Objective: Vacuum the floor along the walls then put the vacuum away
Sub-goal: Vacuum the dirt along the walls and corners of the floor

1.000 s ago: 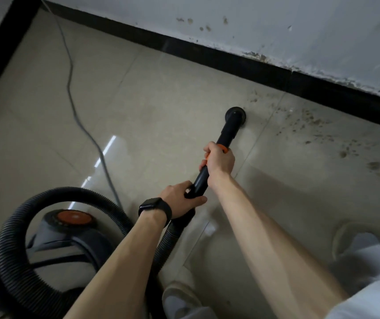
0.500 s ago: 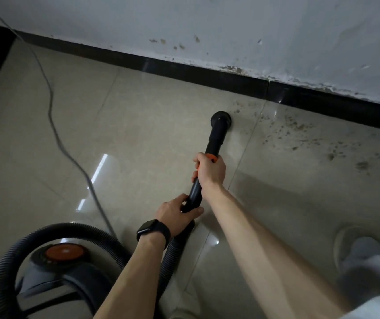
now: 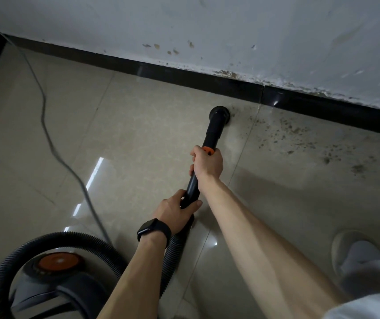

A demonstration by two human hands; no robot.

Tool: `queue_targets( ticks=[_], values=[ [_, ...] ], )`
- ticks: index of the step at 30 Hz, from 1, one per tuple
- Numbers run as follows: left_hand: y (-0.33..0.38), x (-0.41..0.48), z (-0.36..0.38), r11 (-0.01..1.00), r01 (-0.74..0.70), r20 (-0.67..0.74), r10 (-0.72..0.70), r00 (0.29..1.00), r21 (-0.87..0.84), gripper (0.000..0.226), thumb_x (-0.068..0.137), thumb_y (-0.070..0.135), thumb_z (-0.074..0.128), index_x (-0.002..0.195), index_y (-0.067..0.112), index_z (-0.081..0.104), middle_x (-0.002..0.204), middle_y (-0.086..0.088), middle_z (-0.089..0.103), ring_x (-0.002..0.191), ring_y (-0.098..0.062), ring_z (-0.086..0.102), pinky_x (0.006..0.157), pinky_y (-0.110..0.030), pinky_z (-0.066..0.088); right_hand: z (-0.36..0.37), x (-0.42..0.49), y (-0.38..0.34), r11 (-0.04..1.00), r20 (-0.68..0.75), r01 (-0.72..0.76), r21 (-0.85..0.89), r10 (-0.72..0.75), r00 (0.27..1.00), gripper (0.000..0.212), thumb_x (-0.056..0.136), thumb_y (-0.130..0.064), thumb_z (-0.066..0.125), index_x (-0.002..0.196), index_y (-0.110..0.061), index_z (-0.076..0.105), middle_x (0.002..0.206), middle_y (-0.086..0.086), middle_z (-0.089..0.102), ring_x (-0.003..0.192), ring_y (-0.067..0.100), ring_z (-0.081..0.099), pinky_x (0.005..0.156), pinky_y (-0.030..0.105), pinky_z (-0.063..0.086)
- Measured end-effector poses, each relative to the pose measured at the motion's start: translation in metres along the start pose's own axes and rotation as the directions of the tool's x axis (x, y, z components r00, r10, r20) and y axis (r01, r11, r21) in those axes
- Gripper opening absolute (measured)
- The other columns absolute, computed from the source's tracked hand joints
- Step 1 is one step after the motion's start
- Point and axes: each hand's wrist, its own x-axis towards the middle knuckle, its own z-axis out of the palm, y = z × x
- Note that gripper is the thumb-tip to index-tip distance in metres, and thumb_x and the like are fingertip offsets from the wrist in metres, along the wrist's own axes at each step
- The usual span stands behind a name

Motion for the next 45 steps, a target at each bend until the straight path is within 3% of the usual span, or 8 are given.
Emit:
queue_targets(
  ticks=[5, 12, 17, 24, 29, 34, 39, 45],
  values=[
    [0.007, 0.005, -0.002, 1.000, -0.009, -0.014, 0.009, 1.000, -0.016, 0.050, 0.083, 0.071, 0.054, 0.118, 0.036, 0.052, 0.084, 0.011, 0.062, 0.069, -0.006, 0.064, 0.057, -0.025, 0.055, 0.002, 0.008, -0.007, 1.000, -0.007, 0.006, 0.003, -0.006, 1.000, 0.027, 0.076, -0.016, 0.068, 0.101, -0.012, 0.058, 0.071, 0.002, 0.063, 0.035, 0.013, 0.051, 0.040, 0.024, 0.045],
    [0.014, 0.013, -0.002, 0.997, -0.025, -0.047, 0.021, 0.999, -0.072, 0.040, 0.083, 0.073, 0.050, 0.107, 0.041, 0.050, 0.085, 0.010, 0.064, 0.071, -0.009, 0.066, 0.066, -0.037, 0.060, 0.008, 0.021, -0.018, 0.999, -0.004, 0.027, -0.034, -0.027, 1.000, 0.027, 0.080, -0.016, 0.068, 0.104, -0.015, 0.056, 0.075, 0.004, 0.064, 0.036, 0.011, 0.052, 0.042, 0.024, 0.046],
    [0.021, 0.018, -0.006, 0.979, -0.022, -0.108, 0.000, 0.994, -0.203, 0.038, 0.088, 0.066, 0.052, 0.109, 0.034, 0.054, 0.084, 0.012, 0.063, 0.070, -0.003, 0.064, 0.057, -0.022, 0.054, 0.024, 0.027, -0.031, 0.994, 0.056, 0.039, -0.103, -0.033, 0.998, 0.025, 0.083, -0.016, 0.067, 0.102, -0.016, 0.051, 0.071, 0.003, 0.062, 0.034, 0.011, 0.050, 0.041, 0.025, 0.046],
    [0.009, 0.008, -0.017, 0.965, -0.041, -0.139, 0.005, 0.990, -0.261, 0.028, 0.086, 0.067, 0.054, 0.099, 0.042, 0.051, 0.081, 0.013, 0.065, 0.065, 0.001, 0.064, 0.052, -0.017, 0.052, 0.043, 0.020, -0.029, 0.991, 0.129, -0.026, -0.131, 0.043, 0.991, 0.030, 0.086, -0.022, 0.070, 0.108, -0.012, 0.053, 0.076, 0.005, 0.063, 0.035, 0.011, 0.052, 0.045, 0.027, 0.048],
    [-0.015, -0.018, -0.019, 0.997, -0.067, -0.149, 0.061, 0.987, -0.036, 0.028, 0.086, 0.073, 0.044, 0.097, 0.047, 0.041, 0.073, 0.011, 0.065, 0.056, -0.005, 0.063, 0.053, -0.032, 0.057, 0.030, -0.008, -0.006, 0.993, 0.106, -0.114, 0.006, 0.112, 0.988, 0.027, 0.088, -0.023, 0.073, 0.105, -0.011, 0.055, 0.064, -0.001, 0.060, 0.036, 0.012, 0.050, 0.043, 0.025, 0.047],
    [-0.036, -0.051, -0.006, 0.968, -0.096, -0.190, 0.141, 0.972, 0.230, 0.035, 0.085, 0.074, 0.032, 0.091, 0.040, 0.031, 0.069, 0.011, 0.052, 0.057, -0.010, 0.052, 0.051, -0.030, 0.044, 0.010, -0.039, 0.024, 0.980, 0.050, -0.158, 0.118, 0.153, 0.987, 0.021, 0.087, -0.018, 0.071, 0.099, -0.011, 0.055, 0.059, -0.004, 0.057, 0.038, 0.013, 0.050, 0.043, 0.024, 0.045],
    [-0.044, -0.059, -0.005, 0.951, -0.087, -0.160, 0.140, 0.977, 0.297, 0.036, 0.089, 0.071, 0.035, 0.098, 0.036, 0.035, 0.077, 0.012, 0.051, 0.067, -0.015, 0.053, 0.055, -0.031, 0.041, 0.004, -0.051, 0.037, 0.983, -0.035, -0.128, 0.134, 0.134, 0.990, 0.022, 0.088, -0.020, 0.070, 0.101, -0.013, 0.054, 0.071, 0.000, 0.061, 0.038, 0.011, 0.052, 0.044, 0.023, 0.047],
    [-0.026, -0.042, -0.012, 0.961, -0.114, -0.160, 0.157, 0.975, 0.250, 0.032, 0.090, 0.070, 0.034, 0.097, 0.039, 0.032, 0.077, 0.012, 0.050, 0.066, -0.012, 0.051, 0.053, -0.030, 0.035, 0.008, -0.037, 0.015, 0.985, -0.051, -0.088, 0.146, 0.096, 0.994, 0.023, 0.087, -0.020, 0.070, 0.101, -0.013, 0.053, 0.072, 0.001, 0.062, 0.037, 0.011, 0.052, 0.045, 0.025, 0.048]
  ],
)
